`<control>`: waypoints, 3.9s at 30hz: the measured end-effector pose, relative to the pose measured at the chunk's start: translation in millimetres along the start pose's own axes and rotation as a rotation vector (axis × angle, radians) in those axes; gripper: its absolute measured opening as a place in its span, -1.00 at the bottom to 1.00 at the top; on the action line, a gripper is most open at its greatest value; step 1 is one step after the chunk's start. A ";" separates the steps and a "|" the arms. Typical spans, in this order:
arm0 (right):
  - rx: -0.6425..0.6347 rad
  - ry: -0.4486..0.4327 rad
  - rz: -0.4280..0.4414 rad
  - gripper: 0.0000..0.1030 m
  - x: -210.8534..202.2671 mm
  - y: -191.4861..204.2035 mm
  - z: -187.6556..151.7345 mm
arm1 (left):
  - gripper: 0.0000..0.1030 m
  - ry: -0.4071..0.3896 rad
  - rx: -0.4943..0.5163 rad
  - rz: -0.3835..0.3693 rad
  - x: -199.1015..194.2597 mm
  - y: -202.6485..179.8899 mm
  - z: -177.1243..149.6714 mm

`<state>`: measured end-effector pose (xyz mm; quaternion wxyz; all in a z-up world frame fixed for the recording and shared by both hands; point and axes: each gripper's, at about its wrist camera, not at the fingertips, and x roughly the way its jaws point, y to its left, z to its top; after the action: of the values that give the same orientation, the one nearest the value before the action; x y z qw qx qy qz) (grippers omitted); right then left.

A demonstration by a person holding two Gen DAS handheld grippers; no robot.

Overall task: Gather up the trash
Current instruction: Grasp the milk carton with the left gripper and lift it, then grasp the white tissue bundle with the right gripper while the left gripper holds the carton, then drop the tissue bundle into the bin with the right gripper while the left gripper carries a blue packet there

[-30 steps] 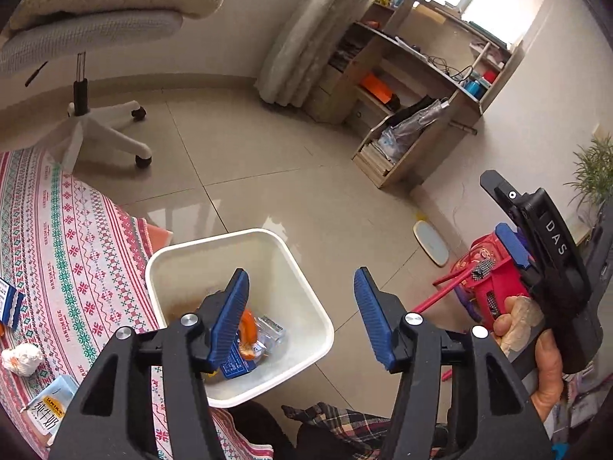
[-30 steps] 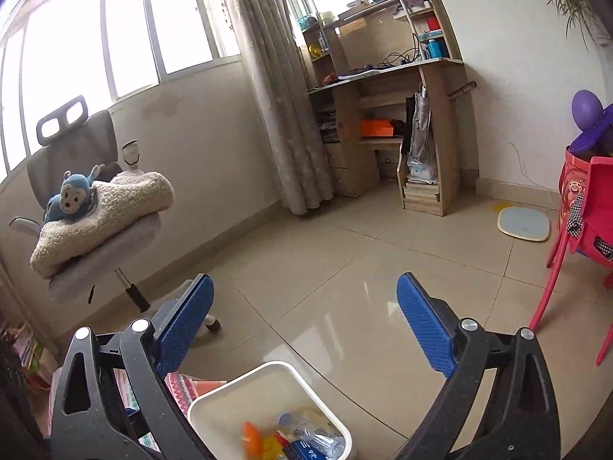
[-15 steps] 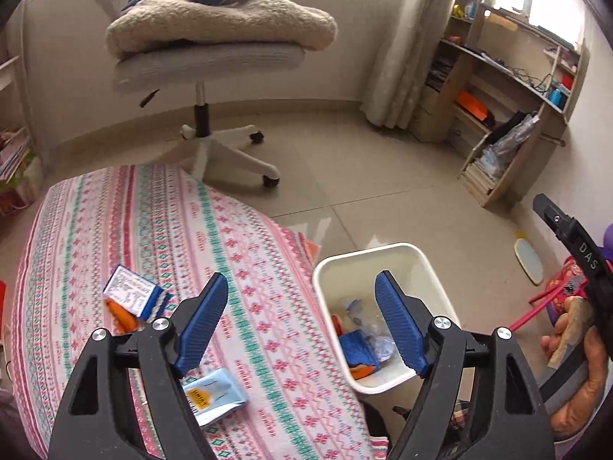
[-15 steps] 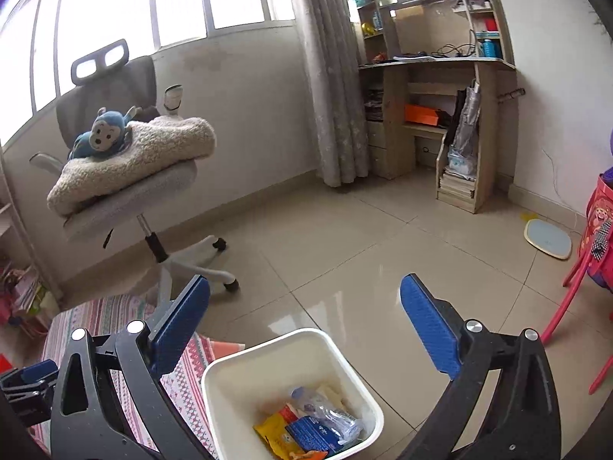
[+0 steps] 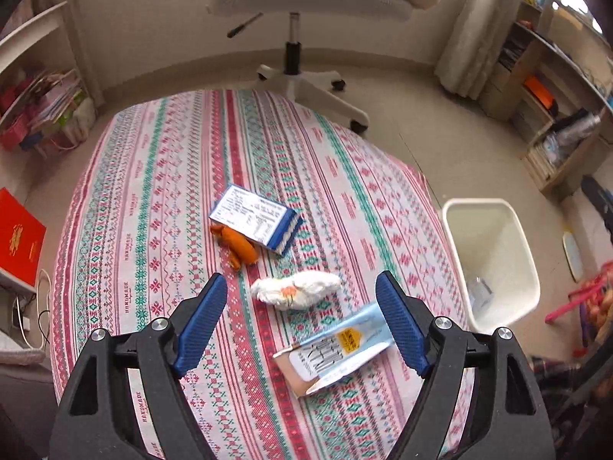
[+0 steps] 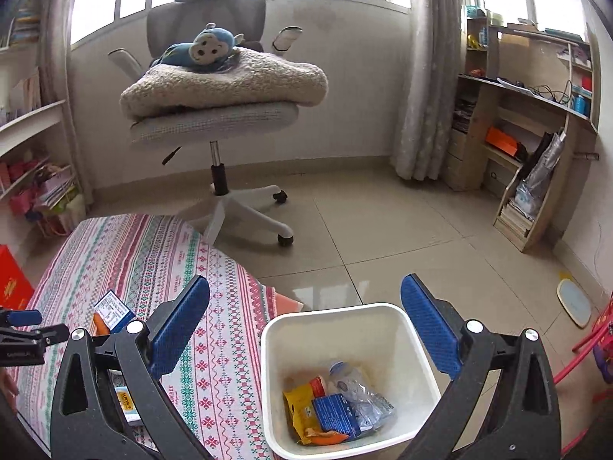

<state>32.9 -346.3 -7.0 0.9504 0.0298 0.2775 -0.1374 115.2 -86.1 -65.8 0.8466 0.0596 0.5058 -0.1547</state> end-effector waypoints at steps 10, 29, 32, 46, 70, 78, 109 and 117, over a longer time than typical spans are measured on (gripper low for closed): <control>0.038 0.080 -0.010 0.86 20.9 -3.4 1.6 | 0.51 0.265 0.507 -0.023 72.7 -71.3 -59.9; -0.171 0.282 0.135 0.86 74.4 104.6 -18.8 | 0.12 0.136 0.233 -0.102 33.4 28.6 -64.4; -0.288 0.333 0.233 0.86 82.5 146.2 -33.8 | 0.12 0.049 0.073 -0.096 3.9 78.0 -56.1; -0.703 0.544 0.442 0.50 133.4 279.5 -123.0 | 0.12 -0.047 -0.276 -0.072 -42.6 187.1 -54.1; -0.261 0.410 0.664 -0.07 72.8 246.9 -40.3 | 0.06 -0.161 -0.371 -0.064 -49.0 193.7 -47.7; -0.194 0.320 0.640 -0.07 67.1 219.7 -16.4 | 0.06 -0.238 -0.350 -0.056 -52.9 174.7 -36.7; 0.072 0.120 0.301 -0.06 45.2 20.7 19.5 | 0.06 -0.329 -0.208 -0.165 -32.7 63.6 0.2; 0.169 0.125 0.180 -0.03 42.1 -40.3 12.1 | 0.06 -0.324 -0.132 -0.218 -23.5 18.4 13.8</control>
<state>62.1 -397.0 -18.5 0.9338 0.1430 0.3199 -0.0725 122.3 -67.5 -39.7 0.8972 -0.0767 0.3755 -0.2194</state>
